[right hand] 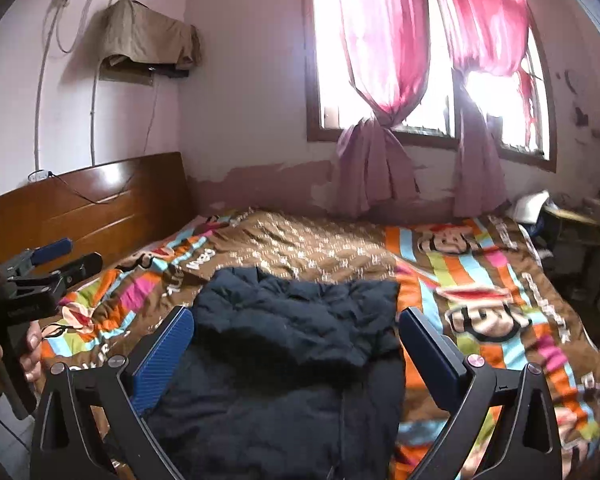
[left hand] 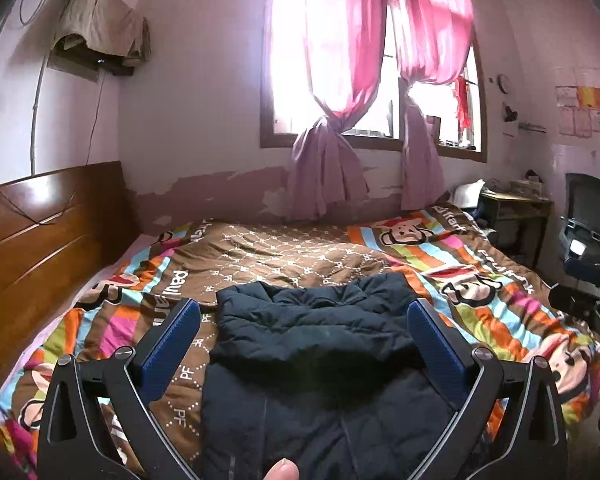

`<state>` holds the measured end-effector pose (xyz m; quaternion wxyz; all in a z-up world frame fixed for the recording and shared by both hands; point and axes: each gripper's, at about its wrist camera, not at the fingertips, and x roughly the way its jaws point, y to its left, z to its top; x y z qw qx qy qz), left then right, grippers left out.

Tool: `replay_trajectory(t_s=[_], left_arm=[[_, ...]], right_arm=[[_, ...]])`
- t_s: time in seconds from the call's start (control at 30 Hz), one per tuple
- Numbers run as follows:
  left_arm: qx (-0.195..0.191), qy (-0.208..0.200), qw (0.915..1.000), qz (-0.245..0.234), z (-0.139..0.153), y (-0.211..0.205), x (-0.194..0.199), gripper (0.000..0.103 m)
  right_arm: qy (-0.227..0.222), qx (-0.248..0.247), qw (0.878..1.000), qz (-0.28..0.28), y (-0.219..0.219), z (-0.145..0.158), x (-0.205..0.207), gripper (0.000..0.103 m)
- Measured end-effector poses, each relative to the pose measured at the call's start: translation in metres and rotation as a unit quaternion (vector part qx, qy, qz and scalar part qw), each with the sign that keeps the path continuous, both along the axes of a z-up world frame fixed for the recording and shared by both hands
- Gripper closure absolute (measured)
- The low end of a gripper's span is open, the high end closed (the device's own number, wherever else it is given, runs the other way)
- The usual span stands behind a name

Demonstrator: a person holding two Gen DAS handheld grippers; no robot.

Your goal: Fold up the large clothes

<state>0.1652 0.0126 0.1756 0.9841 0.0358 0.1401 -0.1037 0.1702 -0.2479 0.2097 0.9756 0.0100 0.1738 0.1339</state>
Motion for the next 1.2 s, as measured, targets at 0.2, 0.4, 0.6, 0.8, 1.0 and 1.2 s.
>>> replay_trajectory(t_s=[0.2,0.4,0.6,0.8,1.0,1.2], left_arm=[[0.017,-0.009,0.9998,-0.004,-0.015,-0.004,-0.035,0.001],[0.016,0.005,0.9998,-0.011,-0.030,-0.006,-0.058,0.001],[0.023,0.004,0.9997,-0.003,-0.040,-0.004,-0.072,0.001],[0.040,0.021,0.9989,0.014,-0.061,-0.003,-0.081,0.001],[0.041,0.065,0.9964,0.034,-0.088,-0.002,-0.082,0.001],[0.054,0.102,0.9916,0.058,-0.111,-0.005,-0.083,0.001]], right_arm=[[0.009,-0.009,1.000,-0.015,0.005,-0.008,-0.027,0.000],[0.013,-0.004,1.000,-0.019,0.007,-0.019,-0.046,0.000],[0.011,-0.013,1.000,-0.024,0.010,-0.028,-0.059,0.000],[0.017,-0.015,0.999,-0.032,0.010,-0.048,-0.066,0.000],[0.039,-0.018,0.999,-0.029,0.006,-0.073,-0.069,0.000],[0.044,-0.039,0.998,-0.018,0.001,-0.092,-0.082,0.000]])
